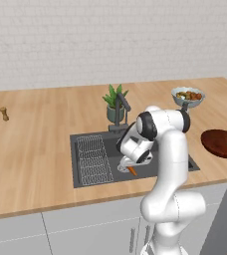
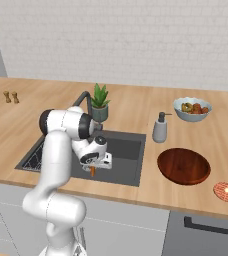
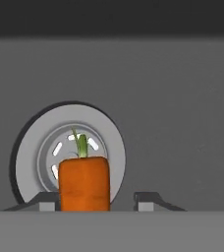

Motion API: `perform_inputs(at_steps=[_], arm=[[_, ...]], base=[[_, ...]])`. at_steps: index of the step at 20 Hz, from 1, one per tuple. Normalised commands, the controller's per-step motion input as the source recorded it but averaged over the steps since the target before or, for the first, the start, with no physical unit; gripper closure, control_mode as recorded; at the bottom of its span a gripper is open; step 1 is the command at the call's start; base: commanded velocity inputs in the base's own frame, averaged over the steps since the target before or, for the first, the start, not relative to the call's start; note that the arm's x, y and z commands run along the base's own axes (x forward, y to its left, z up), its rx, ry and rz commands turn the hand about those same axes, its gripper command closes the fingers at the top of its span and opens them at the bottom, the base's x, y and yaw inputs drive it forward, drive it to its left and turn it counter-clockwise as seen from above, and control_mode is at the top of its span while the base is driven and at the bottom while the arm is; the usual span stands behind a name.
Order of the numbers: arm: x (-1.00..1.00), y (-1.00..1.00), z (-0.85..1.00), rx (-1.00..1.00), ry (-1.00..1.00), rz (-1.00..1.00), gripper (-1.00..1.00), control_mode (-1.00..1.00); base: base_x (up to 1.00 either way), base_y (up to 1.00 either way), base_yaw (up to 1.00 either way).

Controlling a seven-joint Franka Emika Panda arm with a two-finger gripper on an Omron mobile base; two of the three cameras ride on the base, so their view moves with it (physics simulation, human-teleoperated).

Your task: Pick the carrot from the sink and place it in the bowl. Then pick the bowl and place it in the microwave. Then close the microwave door and press the start button.

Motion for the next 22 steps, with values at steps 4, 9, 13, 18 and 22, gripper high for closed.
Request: perform_inputs(at_steps=[4, 9, 13, 18, 22], arm=[[0.00, 0.00, -0.07, 0.00, 0.00, 0.00, 1.00, -1.00], [-0.12, 0.00, 0.00, 0.00, 0.00, 0.00, 1.00, -1.00], [-0.20, -0.08, 0.18, 0.00, 0.00, -0.01, 1.00, -1.00], [-0.20, -0.28, 0.57, 0.05, -0.01, 0.00, 1.00, -1.00], [-0.21, -0.26, 0.75, 0.03, -0.01, 0.00, 1.00, -1.00]], base=[[0.00, 0.00, 0.00], [0.00, 0.00, 0.00], [0.00, 0.00, 0.00], [0.00, 0.00, 0.00], [0.00, 0.00, 0.00]])
